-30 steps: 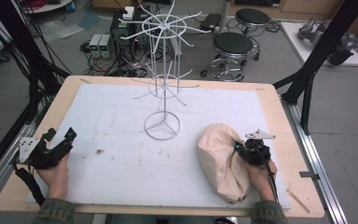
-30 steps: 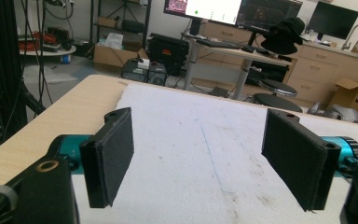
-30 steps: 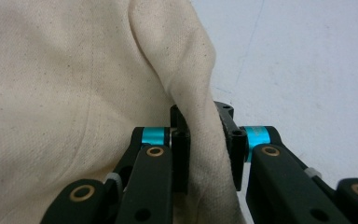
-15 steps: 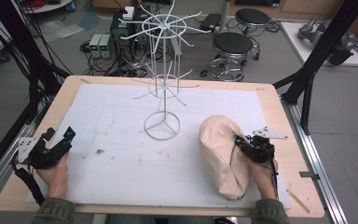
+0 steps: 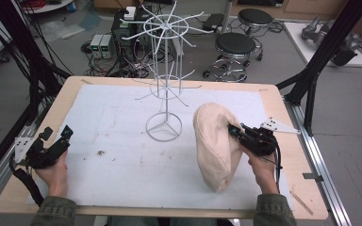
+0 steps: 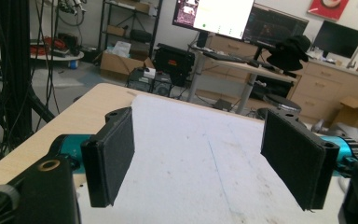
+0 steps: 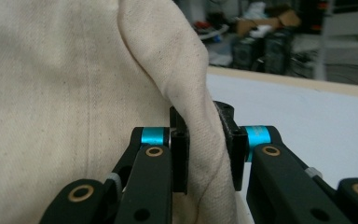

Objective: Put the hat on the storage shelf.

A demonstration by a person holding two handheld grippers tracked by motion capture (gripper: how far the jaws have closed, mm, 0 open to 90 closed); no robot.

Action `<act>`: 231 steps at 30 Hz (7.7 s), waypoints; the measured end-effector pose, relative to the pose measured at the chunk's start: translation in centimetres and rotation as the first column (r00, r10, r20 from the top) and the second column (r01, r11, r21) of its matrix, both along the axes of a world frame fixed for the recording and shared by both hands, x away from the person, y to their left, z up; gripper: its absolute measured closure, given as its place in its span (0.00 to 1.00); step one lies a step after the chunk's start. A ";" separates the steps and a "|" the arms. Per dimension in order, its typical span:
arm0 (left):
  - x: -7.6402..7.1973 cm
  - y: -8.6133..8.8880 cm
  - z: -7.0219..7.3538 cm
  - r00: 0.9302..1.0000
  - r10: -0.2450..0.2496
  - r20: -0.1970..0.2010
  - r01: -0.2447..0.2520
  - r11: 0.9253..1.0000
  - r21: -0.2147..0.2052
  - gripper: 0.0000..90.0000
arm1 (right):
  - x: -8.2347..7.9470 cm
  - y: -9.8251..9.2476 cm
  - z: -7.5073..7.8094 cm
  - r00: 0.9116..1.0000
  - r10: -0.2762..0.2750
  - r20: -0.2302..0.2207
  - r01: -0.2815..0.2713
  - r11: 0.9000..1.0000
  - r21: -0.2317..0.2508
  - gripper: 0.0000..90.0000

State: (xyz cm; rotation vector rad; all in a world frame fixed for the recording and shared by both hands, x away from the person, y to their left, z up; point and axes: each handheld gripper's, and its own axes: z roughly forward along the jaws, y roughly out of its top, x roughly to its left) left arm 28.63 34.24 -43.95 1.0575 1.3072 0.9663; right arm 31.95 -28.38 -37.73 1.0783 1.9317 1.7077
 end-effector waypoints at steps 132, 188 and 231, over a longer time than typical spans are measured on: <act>-1.4 -0.6 0.7 0.998 -0.052 0.045 0.051 0.999 0.019 0.29 | 13.9 4.7 20.3 0.977 0.079 0.196 -0.105 0.986 0.129 0.27; -1.0 -0.8 0.5 0.997 -0.071 0.040 0.073 0.997 -0.031 0.29 | -1.4 0.3 10.6 0.891 -0.391 0.230 0.426 0.895 -0.132 0.12; -2.1 -0.5 0.2 0.997 -0.076 0.031 0.077 0.997 -0.031 0.29 | -5.8 -1.9 -4.7 0.725 -0.673 0.145 0.688 0.715 -0.123 0.12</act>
